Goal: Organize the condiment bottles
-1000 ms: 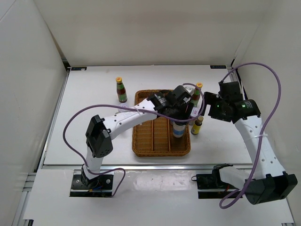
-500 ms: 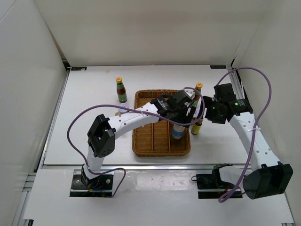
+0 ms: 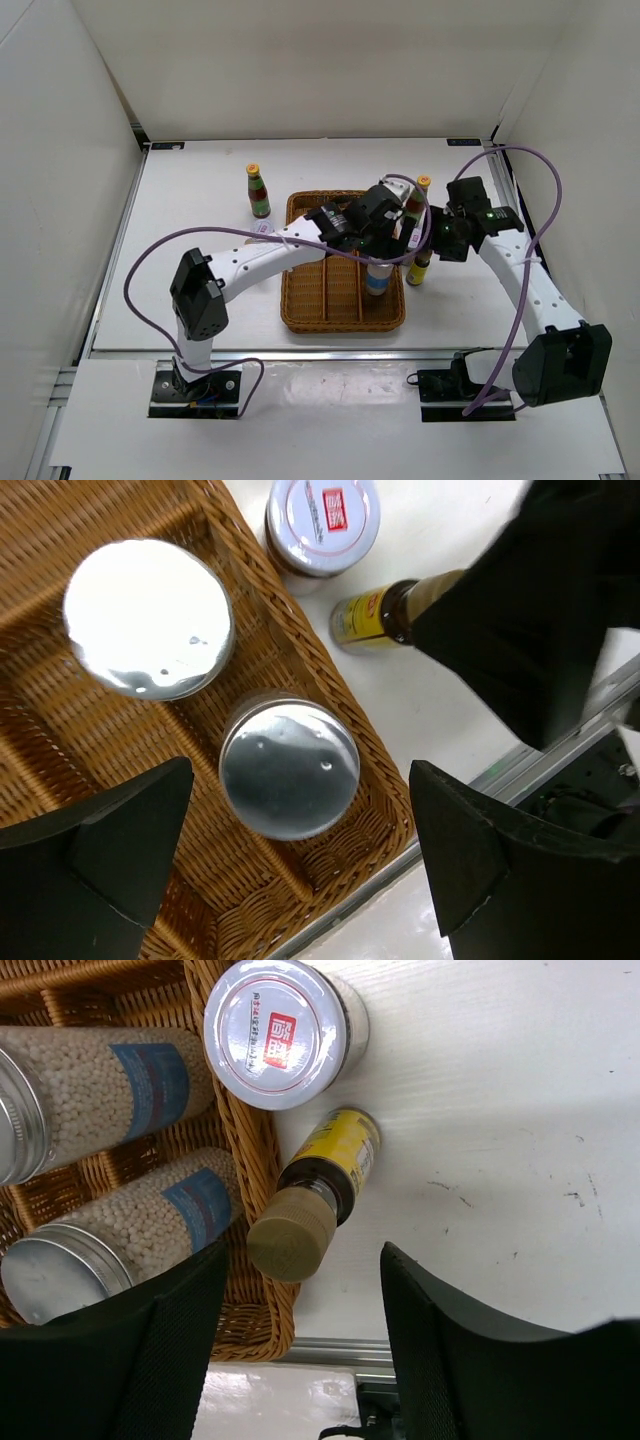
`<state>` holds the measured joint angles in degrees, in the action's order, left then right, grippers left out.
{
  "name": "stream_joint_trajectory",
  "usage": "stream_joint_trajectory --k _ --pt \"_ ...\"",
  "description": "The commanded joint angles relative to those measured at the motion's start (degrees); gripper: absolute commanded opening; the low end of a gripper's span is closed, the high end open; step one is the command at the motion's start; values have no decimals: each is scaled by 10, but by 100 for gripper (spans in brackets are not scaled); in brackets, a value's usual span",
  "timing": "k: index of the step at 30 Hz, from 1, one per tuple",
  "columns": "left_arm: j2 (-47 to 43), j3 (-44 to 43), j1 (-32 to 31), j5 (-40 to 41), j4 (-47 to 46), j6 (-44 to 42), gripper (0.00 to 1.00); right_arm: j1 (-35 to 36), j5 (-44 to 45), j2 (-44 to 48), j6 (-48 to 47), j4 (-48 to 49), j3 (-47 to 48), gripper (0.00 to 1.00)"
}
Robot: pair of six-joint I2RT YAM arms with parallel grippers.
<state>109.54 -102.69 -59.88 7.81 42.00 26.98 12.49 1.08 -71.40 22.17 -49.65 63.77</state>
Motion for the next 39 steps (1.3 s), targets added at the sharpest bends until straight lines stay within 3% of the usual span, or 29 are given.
stream_joint_trajectory --k 1,7,11,17,21,31,39 --pt "-77 -4 -4 33 2 -7 100 -2 -15 -6 4 25 -7 64" --pt "-140 -9 -4 105 41 -52 100 -2 -10 -17 4 36 -13 55" --pt "-230 15 15 164 67 -74 100 -2 -4 -35 4 41 -13 43" --pt "-396 166 136 256 67 -92 100 4 9 -35 -1 17 10 15" --pt "-462 245 248 262 67 -119 100 10 15 -18 -7 -31 62 0" --pt "-501 364 347 236 36 -124 100 17 37 -8 -44 -133 294 0" --pt "-559 442 347 222 -31 -123 100 146 45 -72 -44 -138 424 0"
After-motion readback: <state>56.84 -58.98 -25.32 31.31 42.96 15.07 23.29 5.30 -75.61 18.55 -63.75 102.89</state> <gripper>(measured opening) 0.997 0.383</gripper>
